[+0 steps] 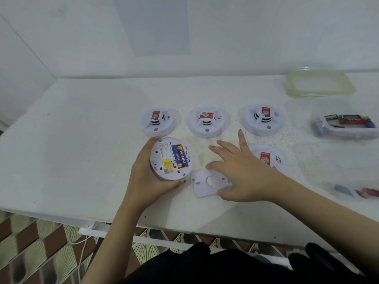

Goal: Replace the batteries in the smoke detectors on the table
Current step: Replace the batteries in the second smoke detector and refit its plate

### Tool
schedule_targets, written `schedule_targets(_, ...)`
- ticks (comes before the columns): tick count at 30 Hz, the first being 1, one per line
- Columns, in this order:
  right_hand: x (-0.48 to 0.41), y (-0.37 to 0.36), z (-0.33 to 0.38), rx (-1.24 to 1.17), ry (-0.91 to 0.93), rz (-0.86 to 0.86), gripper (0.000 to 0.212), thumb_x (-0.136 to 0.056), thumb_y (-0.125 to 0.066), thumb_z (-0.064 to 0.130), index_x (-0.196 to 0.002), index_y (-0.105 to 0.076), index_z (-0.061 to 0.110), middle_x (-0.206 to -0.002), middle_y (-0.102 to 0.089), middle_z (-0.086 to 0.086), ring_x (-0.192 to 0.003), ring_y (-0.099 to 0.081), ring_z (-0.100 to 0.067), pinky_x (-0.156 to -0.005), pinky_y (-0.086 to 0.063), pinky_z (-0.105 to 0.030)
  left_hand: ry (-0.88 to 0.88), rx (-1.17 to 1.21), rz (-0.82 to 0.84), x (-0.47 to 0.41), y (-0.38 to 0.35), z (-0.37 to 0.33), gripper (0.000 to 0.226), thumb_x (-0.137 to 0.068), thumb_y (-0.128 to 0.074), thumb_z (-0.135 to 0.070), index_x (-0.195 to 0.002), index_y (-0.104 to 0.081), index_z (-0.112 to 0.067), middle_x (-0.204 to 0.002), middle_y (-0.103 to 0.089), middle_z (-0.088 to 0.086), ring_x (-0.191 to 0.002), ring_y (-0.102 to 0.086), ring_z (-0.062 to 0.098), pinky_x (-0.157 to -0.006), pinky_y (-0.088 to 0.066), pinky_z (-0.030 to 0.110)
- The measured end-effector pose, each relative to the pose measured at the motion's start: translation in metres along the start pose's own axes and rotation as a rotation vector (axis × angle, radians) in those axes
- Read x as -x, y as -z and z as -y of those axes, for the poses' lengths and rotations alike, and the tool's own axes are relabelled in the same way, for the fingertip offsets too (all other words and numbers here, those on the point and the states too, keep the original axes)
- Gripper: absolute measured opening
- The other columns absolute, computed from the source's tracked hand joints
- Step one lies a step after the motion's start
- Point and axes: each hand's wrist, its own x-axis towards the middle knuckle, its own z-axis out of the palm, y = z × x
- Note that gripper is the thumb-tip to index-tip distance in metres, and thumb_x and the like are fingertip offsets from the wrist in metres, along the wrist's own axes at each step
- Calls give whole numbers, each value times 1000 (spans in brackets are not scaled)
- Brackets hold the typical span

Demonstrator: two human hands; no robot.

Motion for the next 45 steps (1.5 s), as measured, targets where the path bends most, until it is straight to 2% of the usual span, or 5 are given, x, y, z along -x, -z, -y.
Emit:
schedule_targets(5, 7, 8, -1, -533, -55, -268, 53, -91, -48, 45, -140, -32, 33, -139, -46, 10, -131, -36, -6, -118, -3, -39, -19, 55, -60, -5, -12, -12, 95, -47, -94, -28, -122, -37, -37, -115, -51, -40, -110, -53, -13, -84, -43, 4)
schedule_targets(9, 16, 22, -3, -763, -104, -388, 50, -95, -48, 38, -139, -26, 47, -125, -55, 18, -112, -52, -3, -94, -41, -23, -87, 111, -9, -12, -23, -29, 101, -44, -96, -15, -124, -34, -28, -115, -47, -41, -112, -54, -8, -82, -47, 7)
schedule_targets(25, 78, 32, -57, -522, -263, -666, 30, -91, -41, 26, -118, -52, 23, -91, -70, 2, -76, -57, -10, -92, -27, -11, -290, 218, 197, -43, -104, -101, 99, -48, -94, -6, -122, -31, -25, -115, -42, -41, -113, -52, -5, -87, -44, 8)
schedule_targets(31, 104, 38, -80, -431, -377, -718, 20, -86, -52, 21, -106, -54, 18, -68, -64, 3, -59, -58, -25, -84, -17, 7, -297, 221, 238, -52, -137, -125, 103, -49, -95, -12, -125, -28, -33, -126, -47, -16, -118, -54, 8, -91, -47, 16)
schedule_targets(45, 156, 24, -128, -665, -402, -645, 20, -91, -53, 23, -94, -35, 32, -88, -66, 4, -93, -60, -19, -70, -51, -36, -358, 162, 310, -54, -193, -159, 97, -52, -89, -30, -121, -25, -54, -120, -42, -33, -114, -52, 4, -90, -48, 16)
